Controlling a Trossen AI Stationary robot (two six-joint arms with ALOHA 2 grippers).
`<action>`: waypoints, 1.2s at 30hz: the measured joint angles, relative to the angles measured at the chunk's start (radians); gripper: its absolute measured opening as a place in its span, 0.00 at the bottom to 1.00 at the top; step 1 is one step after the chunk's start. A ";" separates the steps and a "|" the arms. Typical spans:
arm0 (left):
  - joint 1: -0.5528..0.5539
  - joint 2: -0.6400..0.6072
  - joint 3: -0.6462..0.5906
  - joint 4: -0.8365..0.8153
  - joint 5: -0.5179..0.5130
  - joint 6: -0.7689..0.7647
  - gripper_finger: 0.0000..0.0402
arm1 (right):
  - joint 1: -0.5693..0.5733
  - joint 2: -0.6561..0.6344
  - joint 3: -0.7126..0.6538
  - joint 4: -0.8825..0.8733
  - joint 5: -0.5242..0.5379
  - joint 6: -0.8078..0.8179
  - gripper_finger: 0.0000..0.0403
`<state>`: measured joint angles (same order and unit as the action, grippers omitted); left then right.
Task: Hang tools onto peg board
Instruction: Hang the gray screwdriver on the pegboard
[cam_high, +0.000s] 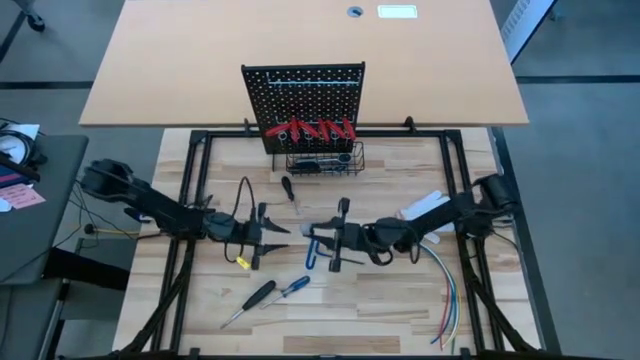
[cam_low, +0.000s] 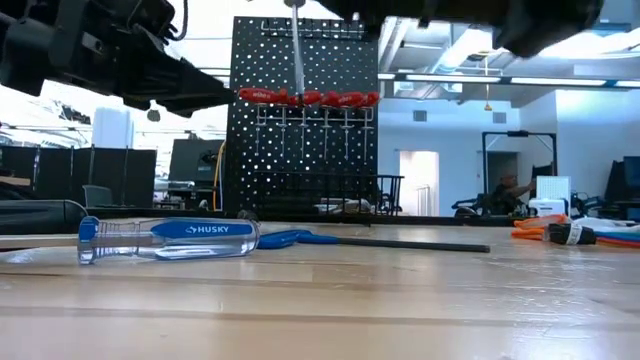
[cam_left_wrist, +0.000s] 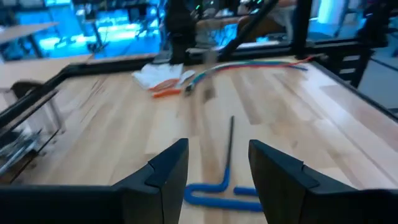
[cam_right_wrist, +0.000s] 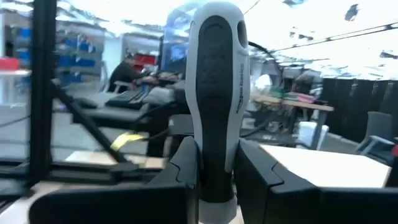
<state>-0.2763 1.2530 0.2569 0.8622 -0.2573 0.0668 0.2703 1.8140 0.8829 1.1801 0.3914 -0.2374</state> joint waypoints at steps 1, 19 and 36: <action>-0.008 0.037 0.000 0.053 0.000 0.008 0.40 | -0.001 0.018 0.000 0.031 0.000 0.001 0.15; -0.030 0.433 0.121 0.384 -0.069 -0.047 0.39 | 0.005 0.164 0.112 0.071 -0.027 0.027 0.15; -0.030 0.427 0.114 0.330 -0.078 -0.065 0.02 | 0.009 0.161 0.111 0.022 -0.023 0.027 0.29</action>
<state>-0.3065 1.6798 0.3710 1.1922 -0.3351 0.0023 0.2790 1.9755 0.9943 1.2025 0.3681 -0.2105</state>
